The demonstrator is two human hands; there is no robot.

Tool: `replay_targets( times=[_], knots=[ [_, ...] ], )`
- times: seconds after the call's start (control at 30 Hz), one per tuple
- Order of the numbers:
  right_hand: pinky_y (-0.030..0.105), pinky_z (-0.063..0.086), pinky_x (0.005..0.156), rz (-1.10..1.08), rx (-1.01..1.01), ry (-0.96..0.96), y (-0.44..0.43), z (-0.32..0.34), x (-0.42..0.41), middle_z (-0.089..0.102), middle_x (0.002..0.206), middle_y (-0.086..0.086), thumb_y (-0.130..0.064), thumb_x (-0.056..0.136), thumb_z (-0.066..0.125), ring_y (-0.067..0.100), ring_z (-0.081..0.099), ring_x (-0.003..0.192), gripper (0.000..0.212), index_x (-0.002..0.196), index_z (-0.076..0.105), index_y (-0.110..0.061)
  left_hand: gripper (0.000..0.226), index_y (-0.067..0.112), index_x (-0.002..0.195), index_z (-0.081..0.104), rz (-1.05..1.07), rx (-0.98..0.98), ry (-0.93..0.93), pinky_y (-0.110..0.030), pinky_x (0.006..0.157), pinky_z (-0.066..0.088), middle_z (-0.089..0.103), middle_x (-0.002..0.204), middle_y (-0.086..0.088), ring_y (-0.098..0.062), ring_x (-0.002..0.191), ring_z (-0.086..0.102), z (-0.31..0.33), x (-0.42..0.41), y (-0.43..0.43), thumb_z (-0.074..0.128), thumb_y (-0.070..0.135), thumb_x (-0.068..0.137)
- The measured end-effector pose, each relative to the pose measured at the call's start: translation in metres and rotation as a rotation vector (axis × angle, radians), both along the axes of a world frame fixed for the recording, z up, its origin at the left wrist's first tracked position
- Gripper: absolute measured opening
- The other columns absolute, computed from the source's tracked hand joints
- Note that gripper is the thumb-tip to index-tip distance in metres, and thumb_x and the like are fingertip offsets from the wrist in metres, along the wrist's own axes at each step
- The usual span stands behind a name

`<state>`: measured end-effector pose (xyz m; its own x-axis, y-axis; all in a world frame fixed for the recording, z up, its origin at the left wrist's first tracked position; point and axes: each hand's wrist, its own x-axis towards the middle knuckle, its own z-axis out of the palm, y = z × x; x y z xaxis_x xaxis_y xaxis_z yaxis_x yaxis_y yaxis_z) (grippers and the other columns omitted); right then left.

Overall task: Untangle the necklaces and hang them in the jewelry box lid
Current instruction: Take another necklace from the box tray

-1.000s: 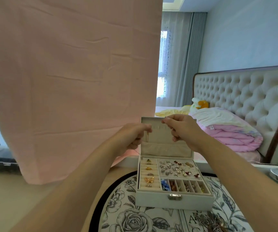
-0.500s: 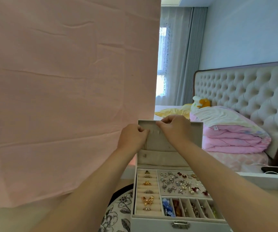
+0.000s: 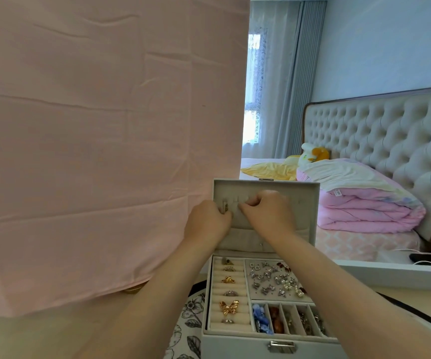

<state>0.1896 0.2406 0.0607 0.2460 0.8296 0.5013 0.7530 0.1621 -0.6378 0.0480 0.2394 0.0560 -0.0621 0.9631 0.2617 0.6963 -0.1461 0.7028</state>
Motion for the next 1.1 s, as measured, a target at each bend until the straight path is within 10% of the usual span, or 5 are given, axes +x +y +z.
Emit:
replay_targets(
  times=[0.23,0.4,0.57,0.83,1.1],
  knots=[
    [0.027,0.044,0.055,0.401,-0.471,0.512,-0.042,0.003,-0.005,0.076,0.089,0.003,-0.023,0.093,0.060,0.019,0.060,0.075,0.020,0.099,0.072,-0.009,0.019,0.009,0.088,0.074,-0.297,-0.127,-0.444,-0.032,0.071,0.058,0.073,0.080,-0.007,-0.015,0.071,0.066,-0.004,-0.017,-0.028,0.062,0.021,0.096],
    [0.028,0.051,0.069,0.555,-0.534,0.420,-0.053,-0.013,-0.015,0.076,0.102,-0.005,-0.018,0.091,0.063,0.012,0.070,0.094,0.031,0.122,0.064,-0.024,0.017,0.028,0.090,0.074,-0.368,-0.012,-0.313,-0.029,0.084,0.055,0.073,0.093,0.008,-0.009,0.090,0.067,-0.007,-0.023,-0.042,0.060,0.021,0.097],
    [0.028,0.058,0.072,0.519,-0.528,0.301,-0.056,-0.015,-0.016,0.074,0.081,-0.001,-0.022,0.097,0.063,0.009,0.066,0.072,0.011,0.095,0.074,-0.021,0.017,0.032,0.104,0.072,-0.264,0.124,-0.031,-0.022,0.078,0.045,0.064,0.102,0.017,0.000,0.093,0.058,-0.014,-0.027,-0.044,0.058,0.028,0.096],
    [0.030,0.054,0.067,0.342,-0.558,-0.071,-0.055,0.005,-0.002,0.072,0.072,-0.002,-0.033,0.094,0.068,0.015,0.066,0.068,0.016,0.092,0.078,-0.021,0.040,0.030,0.138,0.054,-0.283,0.296,0.388,-0.035,0.085,0.052,0.050,0.135,0.014,-0.013,0.107,0.060,-0.041,-0.030,-0.029,0.050,0.030,0.098],
    [0.013,0.037,0.039,0.331,-0.245,0.067,-0.043,0.052,-0.003,0.077,0.083,0.002,-0.020,0.096,0.066,0.014,0.051,0.048,0.016,0.089,0.076,-0.008,0.045,0.026,0.143,0.047,-0.324,0.336,0.411,-0.040,0.083,0.055,0.037,0.144,0.009,-0.017,0.112,0.057,-0.054,-0.031,-0.021,0.049,0.031,0.099]
  ],
)
